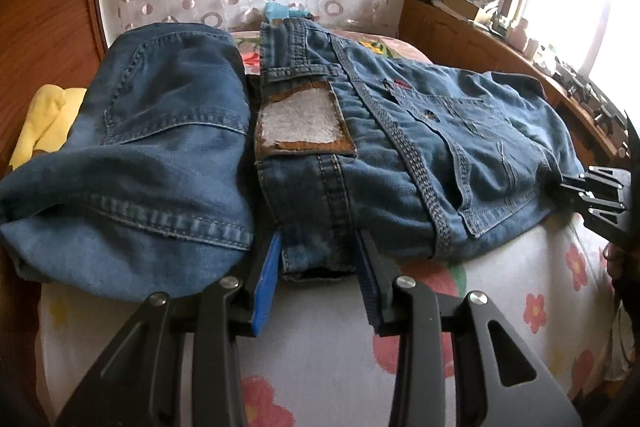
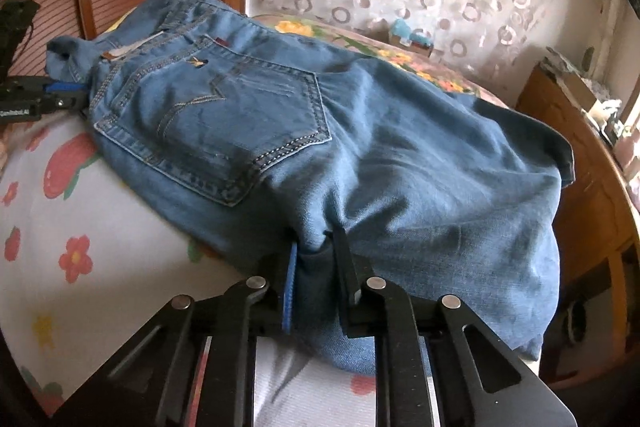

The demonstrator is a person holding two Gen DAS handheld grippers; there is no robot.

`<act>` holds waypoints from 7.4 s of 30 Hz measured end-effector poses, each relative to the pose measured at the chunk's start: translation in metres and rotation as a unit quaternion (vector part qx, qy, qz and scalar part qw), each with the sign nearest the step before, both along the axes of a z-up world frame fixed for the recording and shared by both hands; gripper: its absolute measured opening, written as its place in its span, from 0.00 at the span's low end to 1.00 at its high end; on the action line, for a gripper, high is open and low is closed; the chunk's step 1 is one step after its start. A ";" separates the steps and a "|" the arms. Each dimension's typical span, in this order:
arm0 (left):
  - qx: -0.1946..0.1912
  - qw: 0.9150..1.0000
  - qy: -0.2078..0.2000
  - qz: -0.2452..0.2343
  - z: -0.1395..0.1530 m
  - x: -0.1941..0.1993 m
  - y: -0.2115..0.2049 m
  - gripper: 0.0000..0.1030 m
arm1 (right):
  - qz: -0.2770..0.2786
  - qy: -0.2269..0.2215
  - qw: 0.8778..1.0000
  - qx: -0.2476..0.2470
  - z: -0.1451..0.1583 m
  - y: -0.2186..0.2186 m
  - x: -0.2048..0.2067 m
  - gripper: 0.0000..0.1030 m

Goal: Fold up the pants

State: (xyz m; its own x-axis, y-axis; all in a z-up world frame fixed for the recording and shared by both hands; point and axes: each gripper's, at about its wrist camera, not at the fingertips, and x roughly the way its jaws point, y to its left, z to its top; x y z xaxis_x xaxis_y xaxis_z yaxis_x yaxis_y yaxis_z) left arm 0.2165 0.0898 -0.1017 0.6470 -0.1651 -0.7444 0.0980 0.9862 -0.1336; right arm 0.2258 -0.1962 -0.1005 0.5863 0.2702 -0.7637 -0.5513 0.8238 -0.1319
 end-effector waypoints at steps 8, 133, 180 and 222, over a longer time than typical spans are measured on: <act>0.002 0.998 -0.059 -0.019 0.046 -0.004 -0.012 0.10 | 0.004 -0.017 0.999 0.027 0.026 -0.004 0.000 0.05; -0.006 0.997 -0.075 -0.034 0.030 -0.163 -0.034 0.34 | -0.198 0.018 0.969 0.148 0.036 -0.126 -0.075 0.56; -0.015 0.992 -0.124 -0.011 0.077 -0.187 -0.008 0.34 | -0.033 -0.092 0.981 0.169 0.171 -0.020 -0.130 0.01; -0.036 0.993 -0.073 -0.082 0.037 -0.187 -0.035 0.34 | 0.000 0.066 0.989 0.135 0.035 0.044 -0.115 0.49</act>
State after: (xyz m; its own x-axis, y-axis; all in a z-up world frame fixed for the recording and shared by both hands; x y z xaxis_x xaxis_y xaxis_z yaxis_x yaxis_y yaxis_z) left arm 0.0297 0.0551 -0.0646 0.7072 -0.3278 -0.6264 0.2811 0.9434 -0.1763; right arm 0.1112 -0.1523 -0.0659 0.4862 0.4750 -0.7335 -0.5497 0.8187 0.1658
